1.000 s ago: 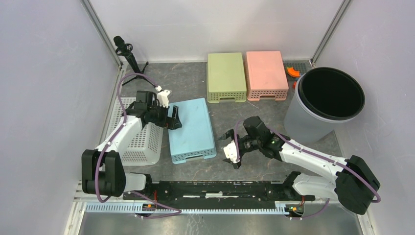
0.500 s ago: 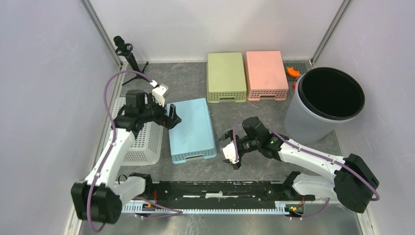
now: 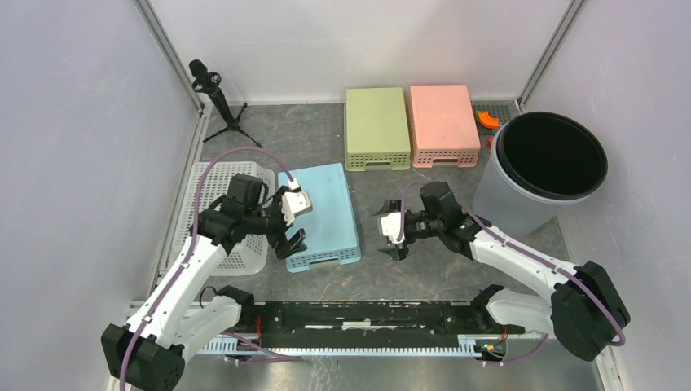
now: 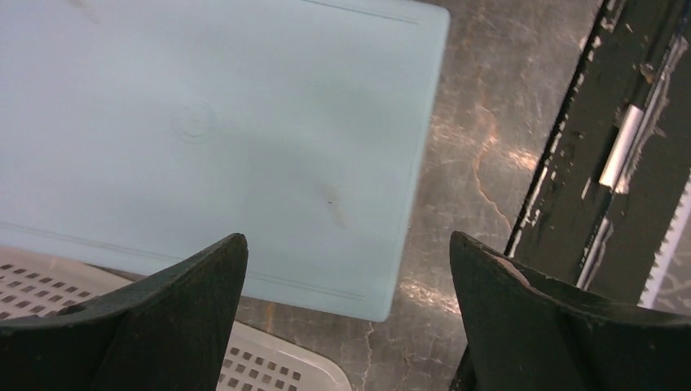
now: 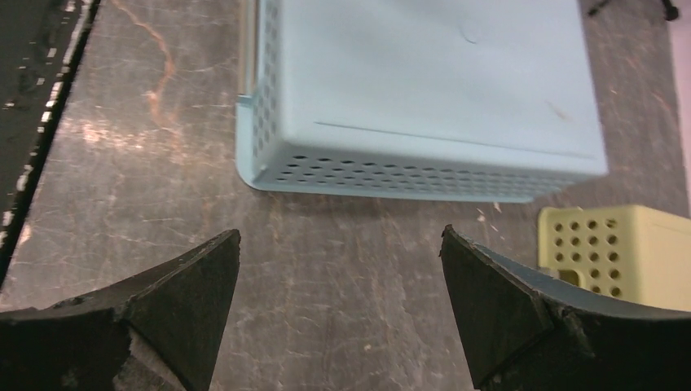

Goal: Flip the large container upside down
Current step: Move the container to the center of the board.

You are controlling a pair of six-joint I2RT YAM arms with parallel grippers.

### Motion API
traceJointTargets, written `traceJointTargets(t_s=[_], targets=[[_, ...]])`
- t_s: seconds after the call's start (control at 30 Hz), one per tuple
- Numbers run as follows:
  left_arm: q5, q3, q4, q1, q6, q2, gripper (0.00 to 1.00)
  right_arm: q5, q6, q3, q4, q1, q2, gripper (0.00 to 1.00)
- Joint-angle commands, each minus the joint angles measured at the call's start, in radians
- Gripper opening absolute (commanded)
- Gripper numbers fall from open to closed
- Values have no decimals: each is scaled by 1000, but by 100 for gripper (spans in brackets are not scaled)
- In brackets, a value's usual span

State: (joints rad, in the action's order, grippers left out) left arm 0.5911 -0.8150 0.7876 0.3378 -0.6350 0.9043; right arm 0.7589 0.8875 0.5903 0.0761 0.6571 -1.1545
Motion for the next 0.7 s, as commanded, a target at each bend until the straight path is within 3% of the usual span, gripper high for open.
traceJointTargets(t_s=[0.0,0.2,0.47,0.67], targets=[[48,15,67,32,-115,-34,100,23,-30,3,-56,-63,43,98],[-9,55,98,83,-184,-47,100,7,-25,-2,-62,-117,41,98],[-153,164,-83,102,-161,-106,100,-4,-30,-1,-65,-142,2,98],[-171,186,-124,113,-175,-88,100,-6,-27,2,-61,-149,-13,98]])
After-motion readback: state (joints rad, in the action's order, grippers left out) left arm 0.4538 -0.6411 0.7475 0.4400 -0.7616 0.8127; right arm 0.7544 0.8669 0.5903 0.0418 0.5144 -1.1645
